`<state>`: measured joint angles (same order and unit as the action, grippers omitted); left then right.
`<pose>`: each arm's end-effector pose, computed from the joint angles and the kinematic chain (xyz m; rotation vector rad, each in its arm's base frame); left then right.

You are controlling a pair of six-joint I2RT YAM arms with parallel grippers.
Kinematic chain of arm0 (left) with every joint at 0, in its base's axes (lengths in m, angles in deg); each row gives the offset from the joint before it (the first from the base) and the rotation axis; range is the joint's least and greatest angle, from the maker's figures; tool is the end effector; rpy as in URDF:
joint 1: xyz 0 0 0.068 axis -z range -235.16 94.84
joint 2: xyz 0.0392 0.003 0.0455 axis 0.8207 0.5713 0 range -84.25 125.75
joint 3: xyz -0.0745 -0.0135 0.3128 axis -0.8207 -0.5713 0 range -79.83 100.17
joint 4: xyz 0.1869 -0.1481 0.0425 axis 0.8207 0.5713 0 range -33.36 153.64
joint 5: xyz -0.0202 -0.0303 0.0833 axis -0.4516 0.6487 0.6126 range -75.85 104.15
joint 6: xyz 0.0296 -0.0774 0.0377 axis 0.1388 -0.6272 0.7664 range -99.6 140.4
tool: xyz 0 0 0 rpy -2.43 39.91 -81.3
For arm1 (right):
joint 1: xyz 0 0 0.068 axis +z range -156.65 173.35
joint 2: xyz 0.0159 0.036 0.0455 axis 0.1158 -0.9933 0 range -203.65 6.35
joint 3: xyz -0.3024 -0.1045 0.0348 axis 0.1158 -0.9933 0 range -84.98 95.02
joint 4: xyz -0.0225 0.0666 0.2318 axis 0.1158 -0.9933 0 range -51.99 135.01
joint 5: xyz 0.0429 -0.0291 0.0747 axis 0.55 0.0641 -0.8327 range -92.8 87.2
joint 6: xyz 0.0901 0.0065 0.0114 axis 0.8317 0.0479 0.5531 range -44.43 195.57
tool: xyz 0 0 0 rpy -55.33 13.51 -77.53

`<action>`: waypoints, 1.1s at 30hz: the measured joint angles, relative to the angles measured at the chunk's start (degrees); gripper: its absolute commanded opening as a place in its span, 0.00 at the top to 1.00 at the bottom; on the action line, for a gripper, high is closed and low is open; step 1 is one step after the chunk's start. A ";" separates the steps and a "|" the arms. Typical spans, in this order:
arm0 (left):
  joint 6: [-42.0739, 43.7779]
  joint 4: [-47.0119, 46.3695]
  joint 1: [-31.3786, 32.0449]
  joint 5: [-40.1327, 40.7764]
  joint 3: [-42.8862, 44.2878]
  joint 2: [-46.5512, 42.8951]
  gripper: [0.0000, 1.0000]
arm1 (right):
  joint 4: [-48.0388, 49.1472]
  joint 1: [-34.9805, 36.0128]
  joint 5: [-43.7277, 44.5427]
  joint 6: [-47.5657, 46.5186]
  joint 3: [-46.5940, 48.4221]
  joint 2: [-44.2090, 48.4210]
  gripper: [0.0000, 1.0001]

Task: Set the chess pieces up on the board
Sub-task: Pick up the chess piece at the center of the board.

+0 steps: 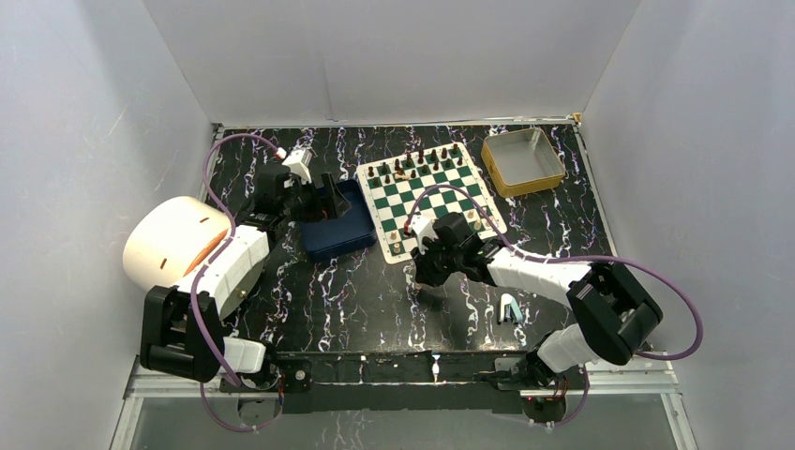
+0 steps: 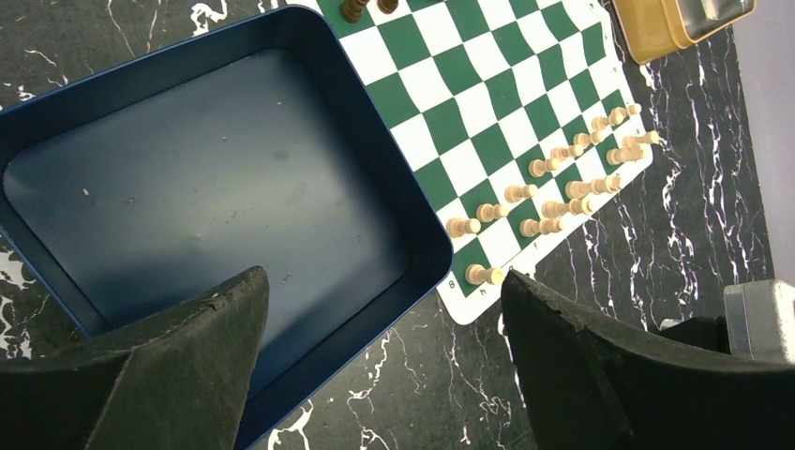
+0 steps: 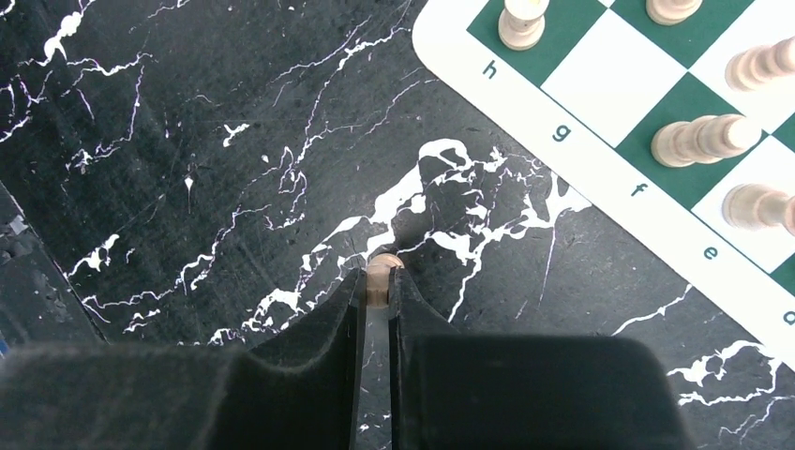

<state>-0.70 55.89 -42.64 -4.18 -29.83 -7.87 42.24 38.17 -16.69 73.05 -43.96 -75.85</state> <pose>0.2972 -0.0923 0.3076 0.0542 2.0625 -0.6905 0.1962 0.2226 0.2161 -1.0769 2.1471 0.6405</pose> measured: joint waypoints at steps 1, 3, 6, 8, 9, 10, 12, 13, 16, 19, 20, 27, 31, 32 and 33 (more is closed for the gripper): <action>0.09 0.00 0.00 0.20 0.00 0.00 0.09 | -0.02 0.00 -0.15 0.42 0.15 -0.17 0.82; 0.20 0.00 0.00 0.70 0.00 -0.02 0.09 | -0.02 0.00 -0.13 1.11 0.61 -0.59 0.83; 0.33 0.52 0.00 1.40 0.00 -0.09 0.09 | -0.31 0.02 1.33 2.67 1.31 -0.94 0.83; 0.33 1.07 0.00 1.81 0.00 -0.09 0.09 | -0.50 0.13 3.02 3.65 2.16 -1.29 0.84; 0.33 1.27 0.00 2.03 0.00 -0.09 0.09 | -0.59 0.22 4.15 4.09 2.84 -1.55 0.84; 0.33 1.33 0.00 2.25 0.00 -0.09 0.09 | -0.66 0.22 5.29 4.48 3.54 -1.73 0.83; 0.33 1.31 0.00 2.56 0.00 -0.11 0.09 | -0.85 0.22 7.48 5.40 5.05 -1.95 0.84; 0.35 1.33 0.00 2.73 0.00 -0.15 0.09 | -0.87 0.22 8.55 5.77 5.95 -2.03 0.84; 0.57 1.55 0.00 3.02 0.00 -0.28 0.08 | -0.35 0.17 11.45 6.78 8.44 -2.56 0.83; 0.59 1.73 0.00 3.17 0.00 -0.33 0.08 | -0.04 0.02 13.99 6.93 11.23 -4.46 0.83; 0.59 1.77 0.00 3.19 0.00 -0.33 0.09 | 0.02 -0.09 14.60 6.93 12.07 -5.33 0.83; 0.61 2.38 0.00 3.76 0.00 -0.52 0.08 | -0.07 -0.22 18.62 6.99 17.03 -12.20 0.83; 0.74 2.49 0.00 4.02 0.00 -0.79 0.08 | -0.09 -0.37 19.56 7.28 18.38 -14.23 0.83; 0.76 2.49 0.00 4.02 0.00 -0.85 0.09 | -0.07 -0.42 19.74 7.30 18.62 -14.60 0.83; 0.76 2.49 0.00 4.02 0.00 -0.87 0.09 | -0.09 -0.44 19.80 7.34 18.78 -14.82 0.83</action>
<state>0.06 58.38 -42.64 -0.16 -29.83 -8.74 42.15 37.73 3.12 80.39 -25.19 -90.67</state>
